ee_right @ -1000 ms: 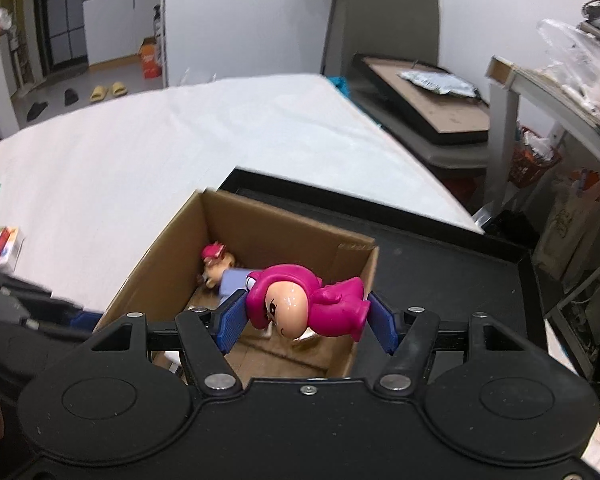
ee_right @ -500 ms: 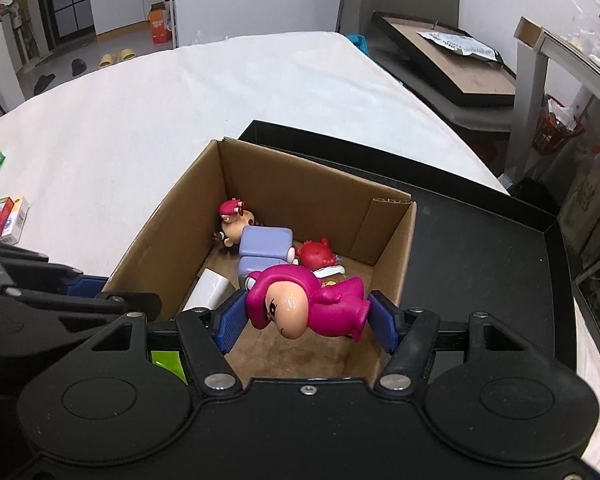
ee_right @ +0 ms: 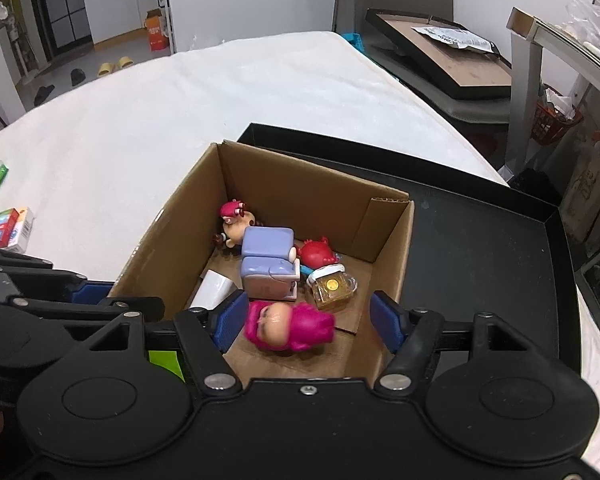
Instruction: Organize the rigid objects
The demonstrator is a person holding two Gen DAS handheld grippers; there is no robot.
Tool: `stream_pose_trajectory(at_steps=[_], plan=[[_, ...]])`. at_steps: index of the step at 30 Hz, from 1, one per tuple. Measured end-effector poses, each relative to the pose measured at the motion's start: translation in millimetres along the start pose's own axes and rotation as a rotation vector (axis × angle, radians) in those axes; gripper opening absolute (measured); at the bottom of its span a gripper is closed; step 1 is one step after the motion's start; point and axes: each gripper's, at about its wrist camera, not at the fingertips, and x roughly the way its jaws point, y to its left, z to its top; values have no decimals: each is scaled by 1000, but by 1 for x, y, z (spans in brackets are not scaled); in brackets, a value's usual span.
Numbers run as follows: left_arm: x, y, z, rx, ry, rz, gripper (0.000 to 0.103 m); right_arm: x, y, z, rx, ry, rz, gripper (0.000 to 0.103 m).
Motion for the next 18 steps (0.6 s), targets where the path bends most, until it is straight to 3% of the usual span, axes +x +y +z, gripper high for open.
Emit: stream_pose_trajectory(at_steps=[6, 18], plan=[[-5, 0, 6, -30, 15, -6, 17, -15, -8, -1, 21, -32, 7, 71], [-41, -1, 9, -74, 17, 6, 25, -55, -62, -15, 172, -86, 30, 71]])
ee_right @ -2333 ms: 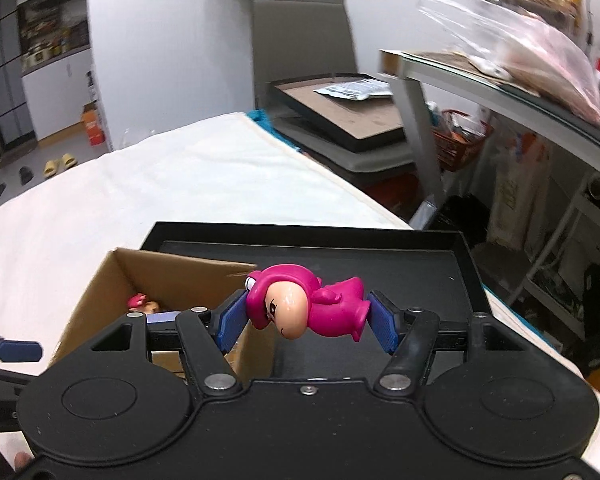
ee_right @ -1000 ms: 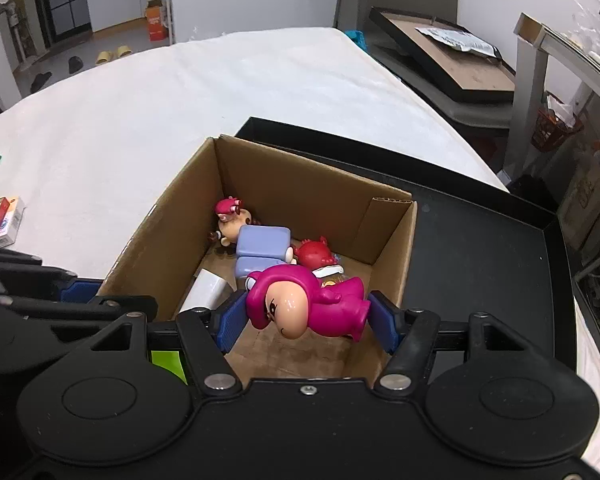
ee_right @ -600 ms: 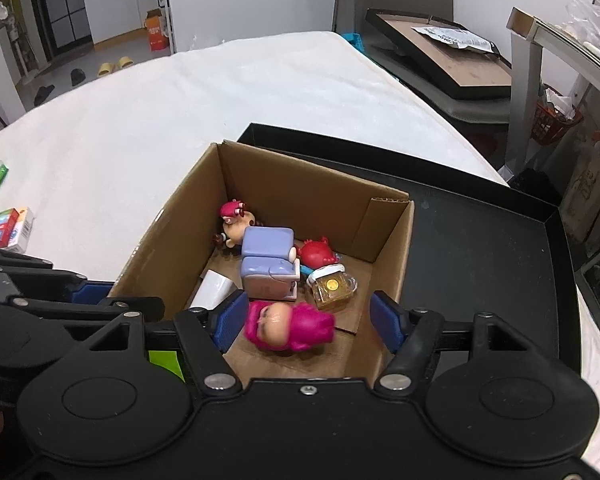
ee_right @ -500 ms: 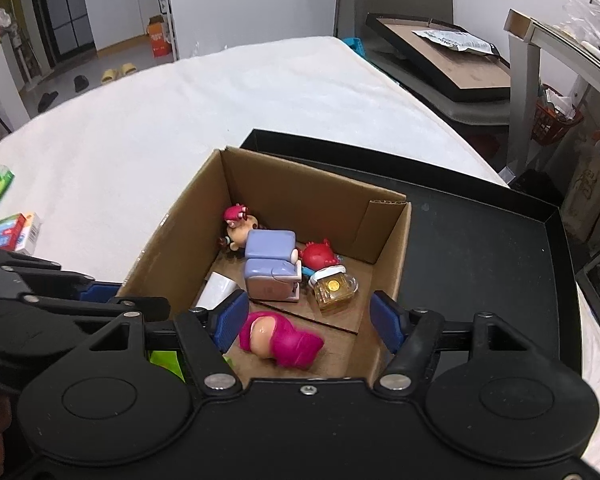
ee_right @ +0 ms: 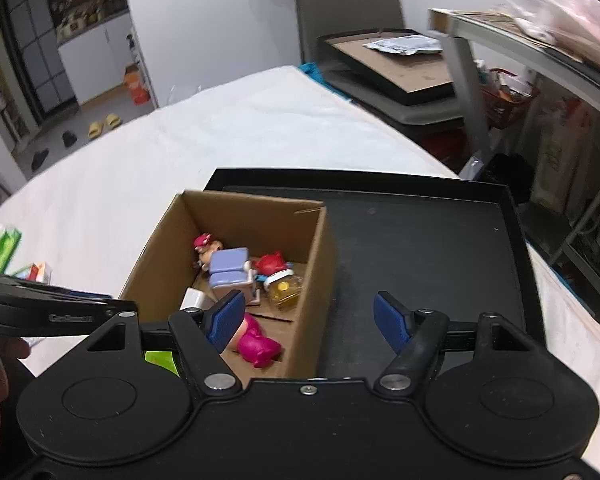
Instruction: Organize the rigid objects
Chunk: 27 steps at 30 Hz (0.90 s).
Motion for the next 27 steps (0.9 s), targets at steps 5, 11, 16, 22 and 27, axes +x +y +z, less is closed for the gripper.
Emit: stream_pose_trajectory(at_steps=[5, 11, 16, 22, 27], plan=[[-19, -6, -2, 5, -23, 8, 35, -15, -16, -1, 34, -21, -12, 71], [-44, -16, 0, 22, -50, -13, 47, -31, -25, -2, 69, -40, -6, 74], [-70, -21, -1, 27, -73, -49, 50, -51, -29, 0, 95, -63, -19, 82], [-94, -25, -6, 42, -100, -48, 54, -75, -32, 1, 147, -84, -49, 92], [-112, -22, -14, 38, -129, -50, 62, -96, -31, -2, 160, -108, -68, 99]])
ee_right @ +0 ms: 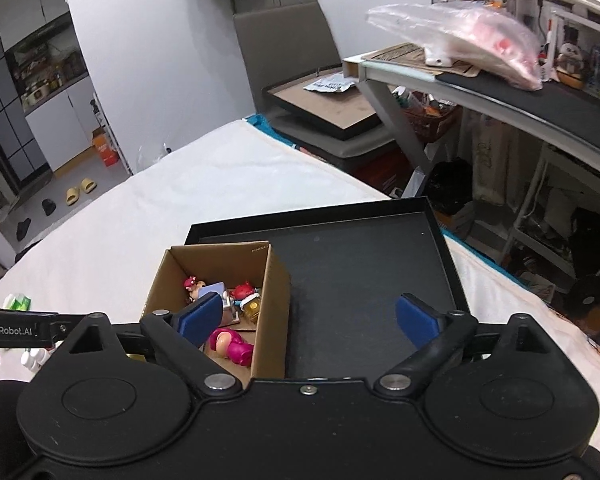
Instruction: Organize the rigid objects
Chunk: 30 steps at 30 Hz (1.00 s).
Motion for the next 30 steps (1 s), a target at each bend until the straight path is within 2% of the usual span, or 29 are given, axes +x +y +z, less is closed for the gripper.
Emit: stream_pose_trajectory(at_steps=[2, 7, 11, 21, 30], plan=[[-9, 0, -4, 11, -20, 2, 67, -8, 1, -2, -3, -18, -13, 103], [-30, -1, -11, 32, -25, 14, 78, -25, 1, -6, 18, -25, -41, 103], [-51, -6, -18, 61, -43, 17, 91, -41, 3, -9, 30, -10, -73, 103], [-85, -2, -32, 66, -86, -18, 95, -75, 18, -19, -15, -13, -115, 103], [-98, -2, -43, 74, -110, -4, 96, -93, 28, -29, -26, -26, -142, 103]])
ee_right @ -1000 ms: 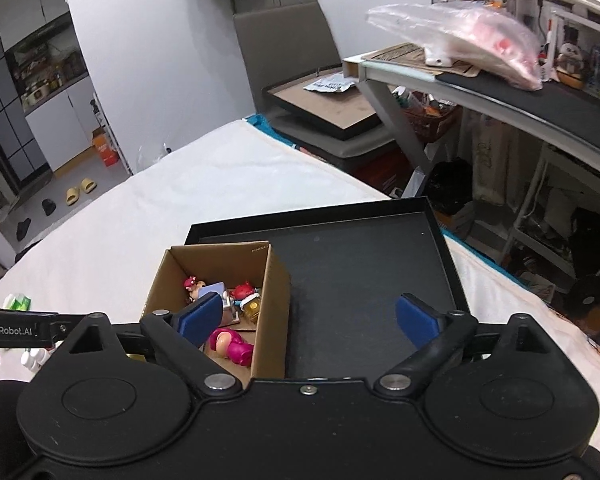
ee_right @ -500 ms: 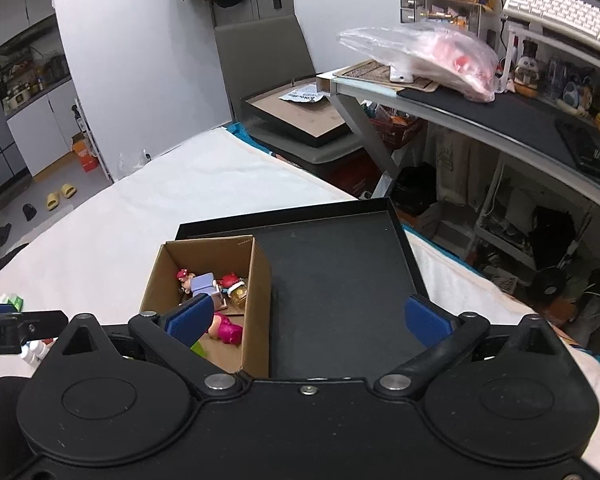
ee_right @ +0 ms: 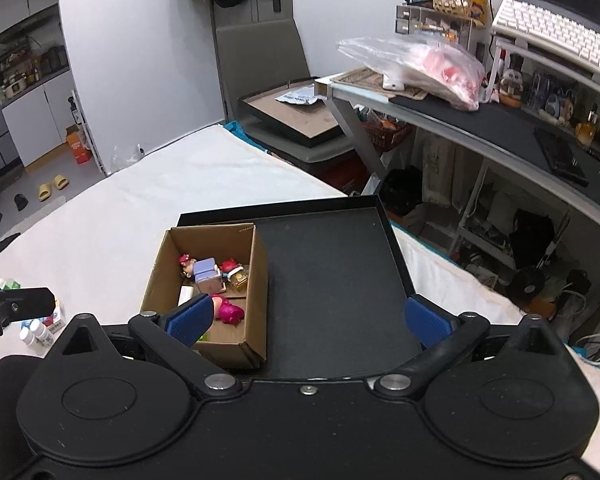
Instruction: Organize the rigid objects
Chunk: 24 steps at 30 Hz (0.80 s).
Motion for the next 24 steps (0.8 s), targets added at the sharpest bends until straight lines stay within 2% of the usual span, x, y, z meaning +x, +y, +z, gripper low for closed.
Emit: stream_pose_trajectory(at_steps=[4, 24], plan=[[-3, -2, -4, 11, -3, 1, 96, -9, 4, -2, -9, -18, -4, 103], [0, -2, -13, 15, 9, 0, 96, -14, 13, -8, -34, 20, 6, 103]])
